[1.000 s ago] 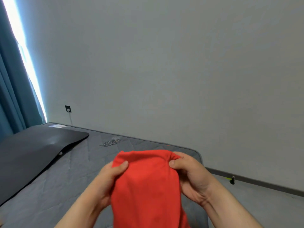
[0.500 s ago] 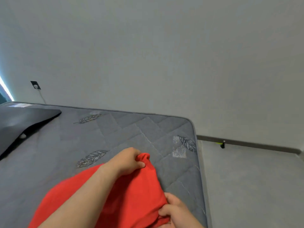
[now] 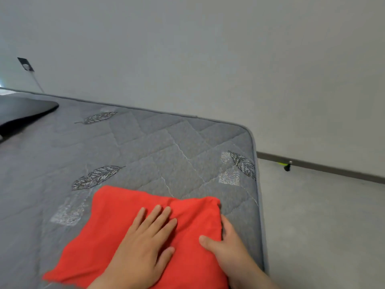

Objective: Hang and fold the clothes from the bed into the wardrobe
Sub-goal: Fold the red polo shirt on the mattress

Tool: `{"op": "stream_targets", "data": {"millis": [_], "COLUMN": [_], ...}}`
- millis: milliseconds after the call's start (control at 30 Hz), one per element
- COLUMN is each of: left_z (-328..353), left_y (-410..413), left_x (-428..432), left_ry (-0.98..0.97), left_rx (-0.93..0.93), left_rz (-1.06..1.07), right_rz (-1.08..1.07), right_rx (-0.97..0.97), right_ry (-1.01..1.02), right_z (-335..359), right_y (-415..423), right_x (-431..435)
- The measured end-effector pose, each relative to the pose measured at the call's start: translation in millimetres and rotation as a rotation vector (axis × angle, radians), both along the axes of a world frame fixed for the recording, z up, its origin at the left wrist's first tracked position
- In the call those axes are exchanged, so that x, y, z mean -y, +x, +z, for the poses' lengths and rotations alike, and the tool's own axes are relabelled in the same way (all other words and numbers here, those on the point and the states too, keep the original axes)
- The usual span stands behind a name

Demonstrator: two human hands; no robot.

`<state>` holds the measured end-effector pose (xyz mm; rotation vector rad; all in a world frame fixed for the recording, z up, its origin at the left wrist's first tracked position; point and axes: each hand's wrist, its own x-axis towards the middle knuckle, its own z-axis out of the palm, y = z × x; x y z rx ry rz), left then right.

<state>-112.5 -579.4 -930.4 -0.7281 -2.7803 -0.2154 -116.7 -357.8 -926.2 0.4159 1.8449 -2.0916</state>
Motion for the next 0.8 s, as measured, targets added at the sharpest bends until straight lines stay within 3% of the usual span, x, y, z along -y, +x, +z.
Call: {"op": "stream_targets", "data": {"millis": [67,200,333,433,500,533,600,667,700,733,800], "left_z": [-4.4,-1.0,3.7,11.5,14.7,9.5,27.4,46.2,47.8,50.3,57.0], "left_y": [0.3,-4.3,-3.1,-1.6,2.0,2.2,2.7,-5.0,-10.4,-16.2,-22.6], "left_x": [30.2,21.1,-68.5,-122.8,-137.4,-140.5,-138.4,-125.8,-115.0,-99.6,-61.7], "left_ry": [-0.184,-0.143,-0.004,0.04,0.144,0.29,0.951,1.645,1.888,2.043,2.167], "left_rx": [0.156,0.322,0.367,0.524,0.49,0.43,0.759,1.067,1.186,1.262,1.326], "left_rz": [0.154,0.323,0.24,0.147,0.07,0.053,0.064,0.251,0.329,0.367,0.381], "right_rz": [0.002,0.053,0.002,-0.163,-0.166,-0.111,-0.036,-0.015,-0.019,-0.005,0.032], "right_rx": [0.016,0.054,-0.02,-0.058,-0.058,-0.124,-0.168,-0.19,-0.21,-0.213,-0.119], "right_ry": [-0.04,-0.102,-0.136,-0.172,-0.148,-0.163,-0.154,-0.084,-0.078,-0.104,-0.277], "right_z": [-6.1,7.1,36.9,46.6,72.9,83.7,90.7,100.3,99.2,99.8,101.9], "right_y": [-0.9,11.9,34.9,46.8,46.9,41.6,28.0,19.2,14.5,10.8,8.5], "right_x": [1.8,-20.8,-88.8,-132.1,-133.8,-128.1,-104.2,-64.1,-42.3,-18.5,20.0]}}
